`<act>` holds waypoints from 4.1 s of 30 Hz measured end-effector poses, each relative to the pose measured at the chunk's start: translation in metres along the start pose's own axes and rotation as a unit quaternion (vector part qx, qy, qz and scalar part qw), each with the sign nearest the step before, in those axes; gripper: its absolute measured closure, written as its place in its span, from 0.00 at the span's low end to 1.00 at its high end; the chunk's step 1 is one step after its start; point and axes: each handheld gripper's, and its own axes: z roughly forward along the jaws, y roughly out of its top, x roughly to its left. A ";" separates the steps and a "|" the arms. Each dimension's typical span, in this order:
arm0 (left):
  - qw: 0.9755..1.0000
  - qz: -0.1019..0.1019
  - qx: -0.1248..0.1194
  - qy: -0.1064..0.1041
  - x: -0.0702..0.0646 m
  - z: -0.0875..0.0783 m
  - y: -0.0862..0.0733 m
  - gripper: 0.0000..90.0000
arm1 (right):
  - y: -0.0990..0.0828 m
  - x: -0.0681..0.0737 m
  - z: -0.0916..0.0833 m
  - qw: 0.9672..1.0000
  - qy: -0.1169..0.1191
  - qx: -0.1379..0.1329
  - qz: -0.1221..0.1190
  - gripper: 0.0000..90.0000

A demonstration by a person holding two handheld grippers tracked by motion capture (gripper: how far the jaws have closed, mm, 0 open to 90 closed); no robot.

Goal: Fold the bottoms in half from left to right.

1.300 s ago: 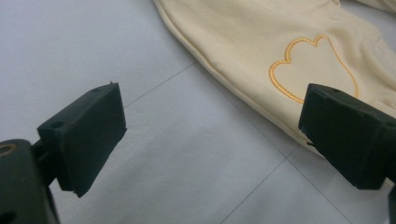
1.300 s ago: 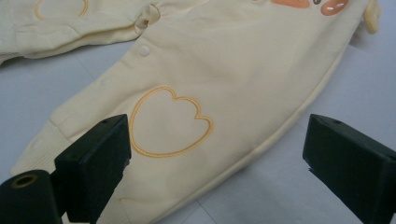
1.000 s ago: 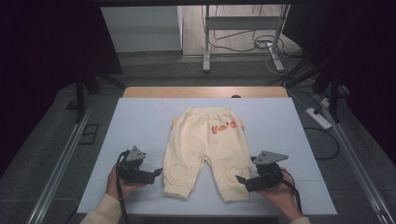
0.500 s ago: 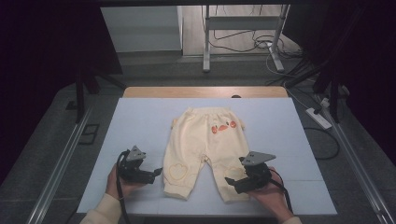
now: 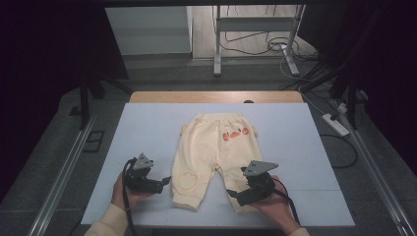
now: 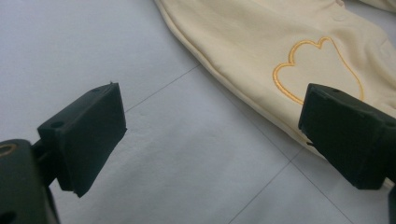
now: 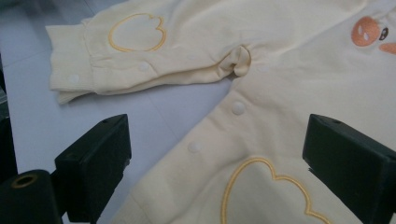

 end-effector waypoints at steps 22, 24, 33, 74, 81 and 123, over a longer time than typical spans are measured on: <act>1.000 0.000 0.003 0.003 0.001 0.002 0.001 0.08 | 0.025 0.034 0.031 0.998 0.049 0.007 -0.034 0.14; 1.000 0.001 0.004 0.003 0.001 0.002 0.001 0.08 | 0.027 0.037 0.036 0.998 0.055 0.010 -0.036 0.14; 1.000 0.002 0.005 0.003 0.001 0.003 0.002 0.08 | 0.035 0.049 0.051 0.996 0.070 0.015 -0.047 0.14; 1.000 0.001 0.005 0.002 0.002 0.004 0.005 0.08 | 0.059 0.095 0.106 0.984 0.139 0.043 -0.103 0.16; 1.000 0.000 0.005 0.003 0.003 0.005 0.004 0.08 | 0.060 0.099 0.116 0.982 0.138 0.056 -0.115 0.22; 1.000 0.017 0.005 0.013 0.000 0.000 0.007 0.08 | 0.058 0.088 0.109 0.984 0.104 0.067 -0.127 0.86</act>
